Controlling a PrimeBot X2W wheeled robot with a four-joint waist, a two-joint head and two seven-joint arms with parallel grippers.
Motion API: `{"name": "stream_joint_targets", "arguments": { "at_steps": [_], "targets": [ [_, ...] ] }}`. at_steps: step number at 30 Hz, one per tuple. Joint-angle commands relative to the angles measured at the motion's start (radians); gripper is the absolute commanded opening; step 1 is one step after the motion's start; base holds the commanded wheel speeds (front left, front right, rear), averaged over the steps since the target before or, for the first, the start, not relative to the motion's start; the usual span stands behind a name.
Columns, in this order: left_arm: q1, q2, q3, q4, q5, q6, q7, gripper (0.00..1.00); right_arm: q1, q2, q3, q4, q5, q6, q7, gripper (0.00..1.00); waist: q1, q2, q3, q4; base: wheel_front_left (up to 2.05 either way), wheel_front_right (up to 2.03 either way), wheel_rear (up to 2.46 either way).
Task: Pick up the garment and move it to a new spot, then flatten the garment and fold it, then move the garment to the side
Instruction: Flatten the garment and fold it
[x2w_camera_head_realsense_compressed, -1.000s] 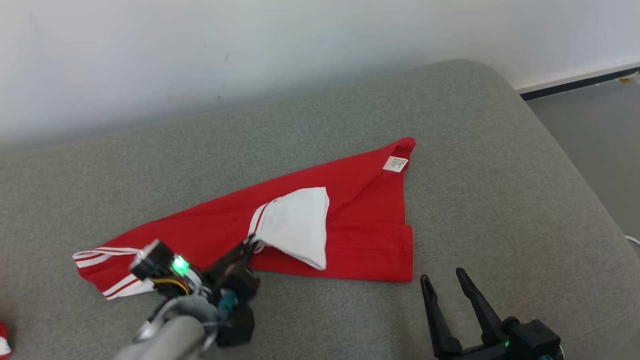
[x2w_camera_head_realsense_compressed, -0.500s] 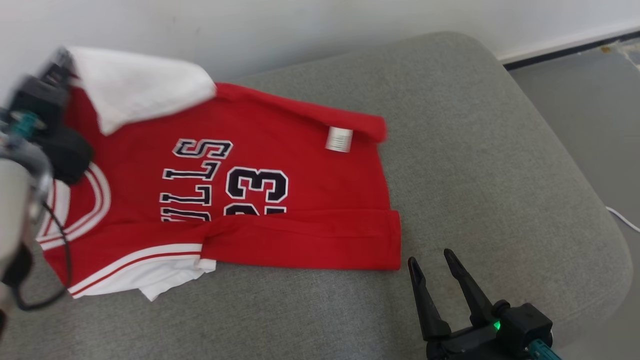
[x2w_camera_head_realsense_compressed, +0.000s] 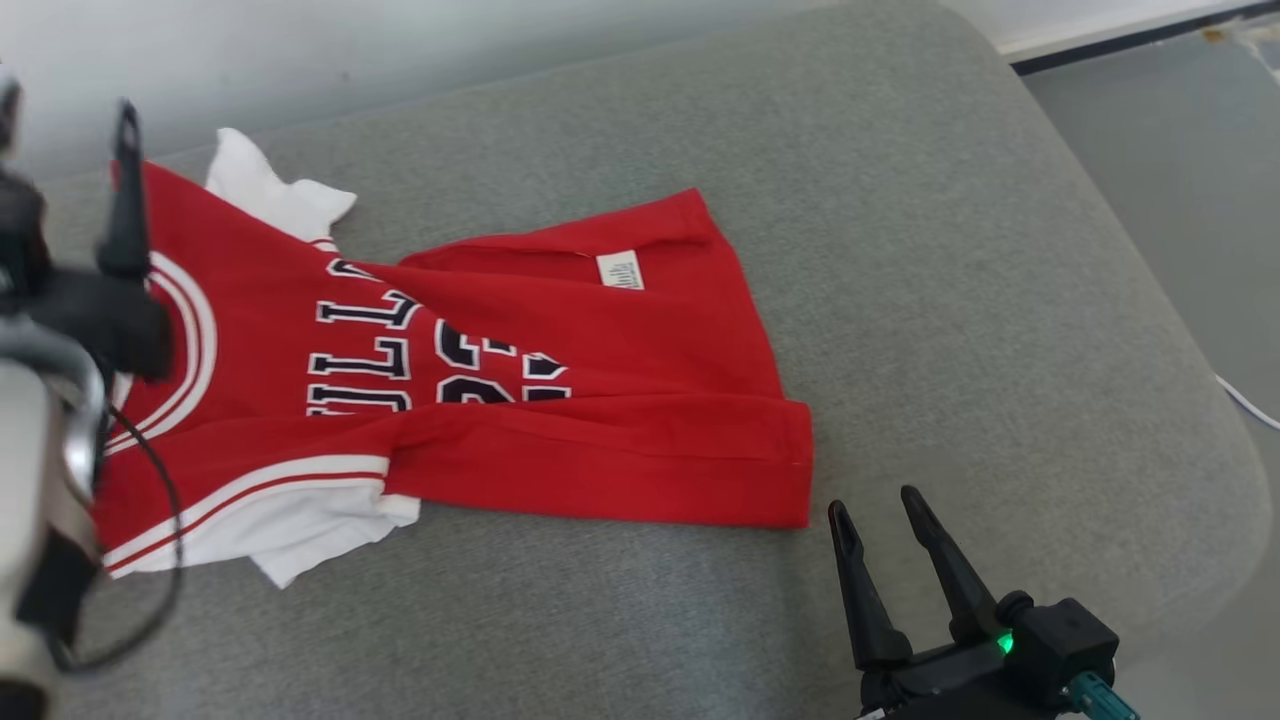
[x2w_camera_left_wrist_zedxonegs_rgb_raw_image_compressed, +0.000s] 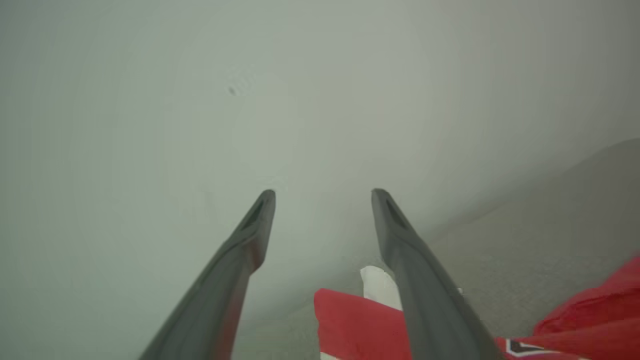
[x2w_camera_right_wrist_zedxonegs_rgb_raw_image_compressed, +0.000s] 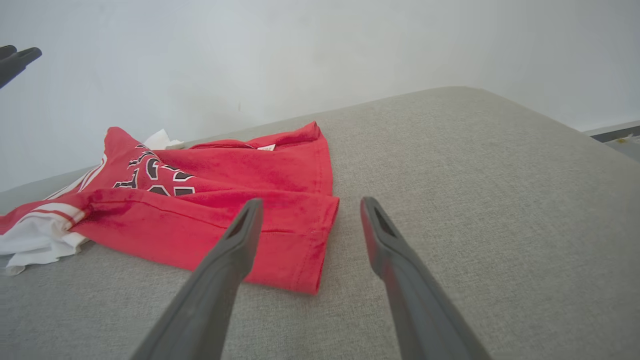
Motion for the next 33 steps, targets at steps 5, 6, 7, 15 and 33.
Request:
{"name": "stream_joint_targets", "arguments": {
  "at_steps": [5, 6, 7, 15, 33],
  "targets": [
    [0.285, -0.091, 0.070, -0.201, -0.079, 0.032, -0.004, 1.00, 0.021, 0.002, -0.013, 0.003, 0.000, -0.002, -0.001, 1.00, -0.0002, -0.0001, -0.057, 0.084, 0.00, 0.00, 0.00],
    [0.339, -0.109, 0.077, -0.232, -0.091, 0.037, -0.004, 1.00, 0.025, 0.002, -0.012, 0.004, -0.002, -0.002, -0.001, 1.00, -0.0002, -0.0001, -0.064, 0.095, 0.00, 0.00, 0.00],
    [0.390, -0.131, 0.082, -0.256, -0.101, 0.043, -0.004, 1.00, 0.028, 0.001, -0.016, 0.005, -0.003, -0.002, -0.001, 1.00, -0.0002, -0.0001, -0.073, 0.109, 0.00, 0.00, 0.00],
    [0.644, -0.274, 0.070, -0.271, -0.175, 0.063, 0.000, 1.00, 0.051, -0.004, -0.011, 0.014, -0.003, -0.002, -0.001, 1.00, -0.0002, -0.0001, -0.131, 0.171, 0.00, 0.00, 0.00],
    [0.574, -0.343, 0.039, 0.015, -0.233, 0.011, 0.022, 1.00, 0.078, -0.032, 0.004, 0.022, 0.010, -0.002, -0.001, 1.00, -0.0002, -0.0001, -0.169, 0.119, 0.00, 0.00, 0.00]
  ]
}}
